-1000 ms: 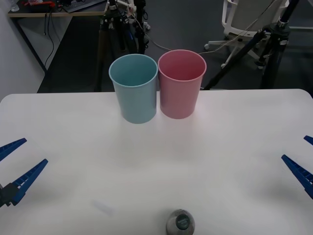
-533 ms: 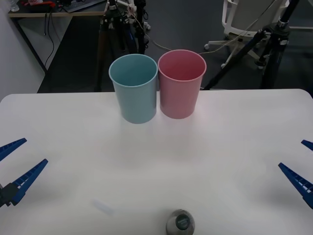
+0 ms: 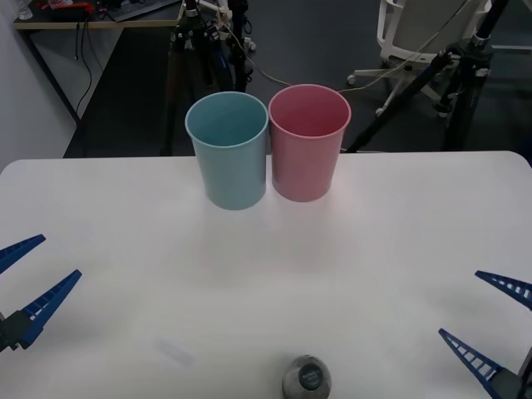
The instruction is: Grasp the object on the table and drop it into the matching bin: aluminum can to the light blue bin, PET bottle to the pink bin.
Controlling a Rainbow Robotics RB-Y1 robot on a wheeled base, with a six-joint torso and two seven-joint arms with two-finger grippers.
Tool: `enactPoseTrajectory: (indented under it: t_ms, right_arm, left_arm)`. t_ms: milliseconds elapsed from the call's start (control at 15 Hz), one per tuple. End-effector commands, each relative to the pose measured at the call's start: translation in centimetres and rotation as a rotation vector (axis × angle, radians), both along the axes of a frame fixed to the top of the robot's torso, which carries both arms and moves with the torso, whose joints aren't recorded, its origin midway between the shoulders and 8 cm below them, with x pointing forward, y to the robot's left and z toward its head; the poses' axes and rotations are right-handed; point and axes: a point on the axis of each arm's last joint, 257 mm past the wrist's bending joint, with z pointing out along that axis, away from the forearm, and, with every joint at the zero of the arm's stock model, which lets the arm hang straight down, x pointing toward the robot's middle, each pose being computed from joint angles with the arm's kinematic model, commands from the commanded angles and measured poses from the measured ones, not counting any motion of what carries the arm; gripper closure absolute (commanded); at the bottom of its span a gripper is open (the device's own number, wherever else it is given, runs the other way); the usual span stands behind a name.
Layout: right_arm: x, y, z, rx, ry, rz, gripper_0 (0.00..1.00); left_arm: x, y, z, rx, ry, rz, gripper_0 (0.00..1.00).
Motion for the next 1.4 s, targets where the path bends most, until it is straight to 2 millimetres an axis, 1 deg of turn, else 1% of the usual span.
enactPoseTrajectory:
  t_ms: [67,267,400,800,867,1000,1200,1400]
  right_arm:
    - [-2.1,2.0,-1.7,0.02,0.042,0.112,0.0]
    - [-3.7,3.1,-2.6,0.015,0.062,0.19,0.0]
    - [-4.7,4.4,-3.3,0.006,0.064,0.239,0.0]
    - [-6.6,8.4,-5.0,0.013,0.068,0.341,0.0]
    - [-7.0,9.2,-5.4,0.008,0.062,0.361,0.0]
    - [-7.3,10.3,-6.1,-0.03,0.016,0.376,0.0]
    - [-7.6,11.8,-7.9,-0.027,0.055,0.396,0.0]
    - [-7.9,14.0,-10.0,-0.002,0.096,0.454,0.0]
  left_arm:
    - [0.0,0.0,0.0,0.0,0.0,0.0,0.0]
    - [0.0,0.0,0.0,0.0,0.0,0.0,0.0]
    - [0.0,0.0,0.0,0.0,0.0,0.0,0.0]
    - [0.0,0.0,0.0,0.0,0.0,0.0,0.0]
    - [0.0,0.0,0.0,0.0,0.0,0.0,0.0]
    - [0.0,0.0,0.0,0.0,0.0,0.0,0.0]
    - [0.0,0.0,0.0,0.0,0.0,0.0,0.0]
    - [0.0,0.0,0.0,0.0,0.0,0.0,0.0]
